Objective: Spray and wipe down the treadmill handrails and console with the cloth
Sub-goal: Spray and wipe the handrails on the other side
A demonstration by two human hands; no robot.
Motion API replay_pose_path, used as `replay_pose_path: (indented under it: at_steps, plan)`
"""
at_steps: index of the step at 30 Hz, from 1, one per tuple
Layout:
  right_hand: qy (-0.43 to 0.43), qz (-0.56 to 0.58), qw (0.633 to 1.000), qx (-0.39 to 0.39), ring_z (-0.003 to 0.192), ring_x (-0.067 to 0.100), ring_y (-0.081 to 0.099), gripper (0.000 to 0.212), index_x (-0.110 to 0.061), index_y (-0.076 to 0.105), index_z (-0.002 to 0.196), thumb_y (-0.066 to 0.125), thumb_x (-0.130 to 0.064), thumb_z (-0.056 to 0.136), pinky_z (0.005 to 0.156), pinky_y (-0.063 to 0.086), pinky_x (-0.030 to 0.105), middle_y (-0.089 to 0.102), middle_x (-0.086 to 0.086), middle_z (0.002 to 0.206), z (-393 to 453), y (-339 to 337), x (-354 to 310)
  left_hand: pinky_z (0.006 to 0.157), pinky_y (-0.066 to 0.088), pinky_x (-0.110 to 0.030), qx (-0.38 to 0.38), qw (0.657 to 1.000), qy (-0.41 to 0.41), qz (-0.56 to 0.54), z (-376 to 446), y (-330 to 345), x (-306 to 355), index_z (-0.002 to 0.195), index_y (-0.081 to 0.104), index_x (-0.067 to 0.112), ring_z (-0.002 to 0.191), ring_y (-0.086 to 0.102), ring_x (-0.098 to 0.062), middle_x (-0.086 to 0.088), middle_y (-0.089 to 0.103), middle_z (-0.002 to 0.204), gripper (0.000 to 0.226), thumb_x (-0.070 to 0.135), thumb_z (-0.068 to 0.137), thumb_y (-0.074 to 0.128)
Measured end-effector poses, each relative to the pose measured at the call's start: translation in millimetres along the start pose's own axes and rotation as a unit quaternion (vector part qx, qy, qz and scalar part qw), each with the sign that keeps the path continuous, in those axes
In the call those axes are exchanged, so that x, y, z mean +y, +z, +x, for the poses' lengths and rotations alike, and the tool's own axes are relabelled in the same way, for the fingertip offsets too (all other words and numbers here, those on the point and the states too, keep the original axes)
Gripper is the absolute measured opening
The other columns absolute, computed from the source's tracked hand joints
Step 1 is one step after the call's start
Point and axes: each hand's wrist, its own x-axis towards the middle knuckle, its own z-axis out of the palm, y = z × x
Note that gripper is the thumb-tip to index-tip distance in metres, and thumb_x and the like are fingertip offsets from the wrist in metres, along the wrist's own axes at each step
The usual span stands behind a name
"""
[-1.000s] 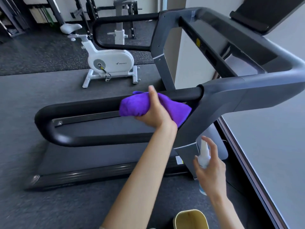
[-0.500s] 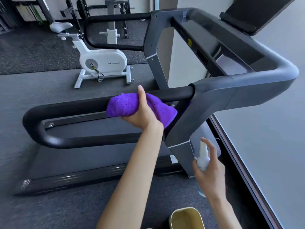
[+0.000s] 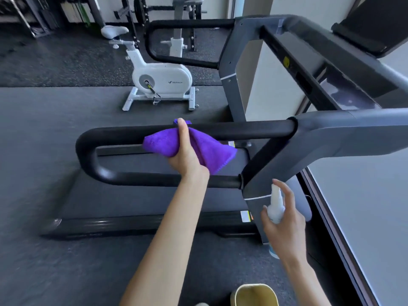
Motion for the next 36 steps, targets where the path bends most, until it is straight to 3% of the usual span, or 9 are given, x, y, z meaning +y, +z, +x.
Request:
replay_pose_path:
  at_steps: [2, 6, 9, 13, 16, 20, 25, 32, 36]
  plan:
    - [-0.009, -0.002, 1.000, -0.018, 0.063, 0.006, 0.055, 0.069, -0.048, 0.040, 0.129, 0.068, -0.006, 0.081, 0.053, 0.039, 0.020, 0.055, -0.017, 0.067, 0, 10, -5, 0.076, 0.059, -0.033, 0.032, 0.998, 0.047, 0.009, 24, -22, 35, 0.084, 0.061, 0.026, 0.080, 0.070, -0.010, 0.013, 0.070, 0.090, 0.037, 0.049, 0.067, 0.084]
    - [-0.027, -0.003, 0.998, -0.052, 0.071, 0.002, 0.057, 0.071, -0.048, 0.039, 0.130, 0.066, -0.004, 0.081, 0.052, 0.038, 0.013, 0.056, -0.016, 0.067, -2, 35, -21, 0.065, 0.054, -0.023, 0.108, 0.990, 0.077, 0.044, 60, -55, 90, 0.094, 0.060, 0.027, 0.077, 0.066, -0.003, 0.018, 0.066, 0.092, 0.051, 0.062, 0.063, 0.081]
    - [-0.044, -0.002, 0.997, -0.068, 0.069, 0.003, 0.057, 0.071, -0.049, 0.039, 0.130, 0.065, -0.004, 0.081, 0.054, 0.039, 0.016, 0.058, -0.017, 0.074, -5, 51, -32, 0.061, 0.053, -0.020, 0.116, 0.989, 0.086, 0.034, 69, -62, 98, 0.094, 0.061, 0.027, 0.070, 0.066, 0.000, 0.019, 0.066, 0.088, 0.052, 0.063, 0.062, 0.080]
    - [-0.036, -0.006, 0.996, -0.076, 0.064, 0.007, 0.057, 0.070, -0.051, 0.039, 0.128, 0.064, -0.006, 0.082, 0.052, 0.038, 0.015, 0.058, -0.019, 0.071, -9, 65, -43, 0.076, 0.058, -0.030, 0.016, 0.999, 0.020, 0.043, 66, -60, 81, 0.105, 0.064, 0.023, 0.087, 0.072, -0.014, 0.007, 0.073, 0.103, 0.065, 0.071, 0.062, 0.074]
    - [-0.034, -0.021, 0.996, -0.078, 0.056, 0.009, 0.055, 0.068, -0.048, 0.040, 0.128, 0.066, -0.006, 0.081, 0.053, 0.039, 0.018, 0.057, -0.018, 0.068, -11, 74, -48, 0.079, 0.058, -0.034, -0.058, 0.996, 0.010, 0.060, 63, -77, 65, 0.109, 0.063, 0.022, 0.088, 0.073, -0.017, 0.007, 0.075, 0.099, 0.061, 0.065, 0.067, 0.075]
    - [-0.029, -0.020, 0.995, -0.090, 0.056, 0.013, 0.056, 0.069, -0.046, 0.040, 0.129, 0.066, -0.004, 0.081, 0.053, 0.040, 0.027, 0.057, -0.015, 0.068, -14, 84, -50, 0.073, 0.058, -0.033, -0.041, 0.996, 0.037, 0.065, 63, -154, 47, 0.117, 0.062, 0.023, 0.089, 0.072, -0.015, 0.003, 0.075, 0.103, 0.067, 0.058, 0.062, 0.075]
    - [-0.033, -0.037, 0.993, -0.102, 0.053, 0.014, 0.053, 0.067, -0.042, 0.041, 0.130, 0.067, -0.003, 0.082, 0.050, 0.037, 0.024, 0.055, -0.012, 0.064, -18, 93, -53, 0.098, 0.050, -0.051, 0.023, 0.997, 0.015, 0.070, 83, -242, 36, 0.123, 0.059, 0.020, 0.112, 0.064, -0.030, -0.011, 0.066, 0.125, 0.061, 0.050, 0.070, 0.069]
    - [-0.022, -0.057, 0.994, -0.092, 0.060, 0.010, 0.056, 0.068, -0.041, 0.042, 0.130, 0.071, -0.004, 0.081, 0.051, 0.041, 0.028, 0.055, -0.015, 0.071, -24, 96, -50, 0.092, 0.053, -0.040, -0.042, 0.998, -0.017, 0.049, 125, -219, 38, 0.137, 0.049, 0.010, 0.116, 0.062, -0.027, -0.009, 0.061, 0.132, 0.079, 0.057, 0.074, 0.061]
    - [-0.004, -0.067, 0.995, -0.078, 0.064, 0.005, 0.057, 0.067, -0.040, 0.044, 0.130, 0.072, -0.005, 0.080, 0.054, 0.041, 0.023, 0.058, -0.007, 0.073, -24, 93, -42, 0.100, 0.049, -0.045, -0.024, 0.998, -0.008, 0.058, 156, -184, 42, 0.127, 0.053, 0.021, 0.112, 0.061, -0.024, -0.006, 0.062, 0.125, 0.057, 0.057, 0.083, 0.059]
